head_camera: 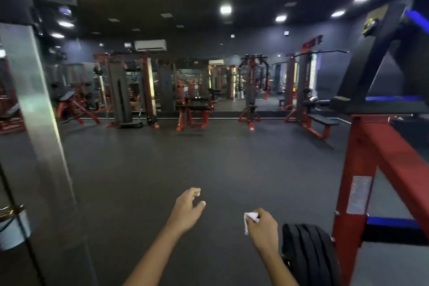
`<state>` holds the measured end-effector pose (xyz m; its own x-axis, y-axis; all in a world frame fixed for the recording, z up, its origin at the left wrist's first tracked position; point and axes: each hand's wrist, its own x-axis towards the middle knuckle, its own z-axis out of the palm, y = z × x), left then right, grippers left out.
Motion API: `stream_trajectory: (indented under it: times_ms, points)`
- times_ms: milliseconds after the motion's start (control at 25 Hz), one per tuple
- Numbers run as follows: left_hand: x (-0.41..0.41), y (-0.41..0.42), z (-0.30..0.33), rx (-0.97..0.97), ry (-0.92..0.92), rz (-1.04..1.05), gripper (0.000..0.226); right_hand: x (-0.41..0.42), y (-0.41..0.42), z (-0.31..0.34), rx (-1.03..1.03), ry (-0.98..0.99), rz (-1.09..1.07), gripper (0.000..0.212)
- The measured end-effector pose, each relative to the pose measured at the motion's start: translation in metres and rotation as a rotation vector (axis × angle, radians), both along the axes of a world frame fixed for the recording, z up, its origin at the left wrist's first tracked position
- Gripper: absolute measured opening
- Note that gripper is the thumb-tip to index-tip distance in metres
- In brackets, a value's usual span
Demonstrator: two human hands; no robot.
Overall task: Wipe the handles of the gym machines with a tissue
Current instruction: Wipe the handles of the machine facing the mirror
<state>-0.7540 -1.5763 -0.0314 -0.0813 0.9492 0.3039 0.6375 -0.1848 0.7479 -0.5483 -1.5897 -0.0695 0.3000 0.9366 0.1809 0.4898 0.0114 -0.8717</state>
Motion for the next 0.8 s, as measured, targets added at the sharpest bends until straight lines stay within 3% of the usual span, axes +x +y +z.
stream_trajectory:
  times_ms: [200,440,800]
  points:
    - [0.004,0.068,-0.007,-0.001,0.021,-0.106,0.038,-0.011,0.055,-0.002,0.020,-0.008,-0.121,0.017]
    - [-0.003,0.140,-0.016,-0.010,0.000,-0.120,0.038,-0.008,0.139,0.007,0.120,-0.180,-0.064,0.024]
    - [-0.053,0.285,-0.011,0.034,-0.124,0.120,0.036,-0.032,0.329,0.035,0.155,-0.232,0.193,0.022]
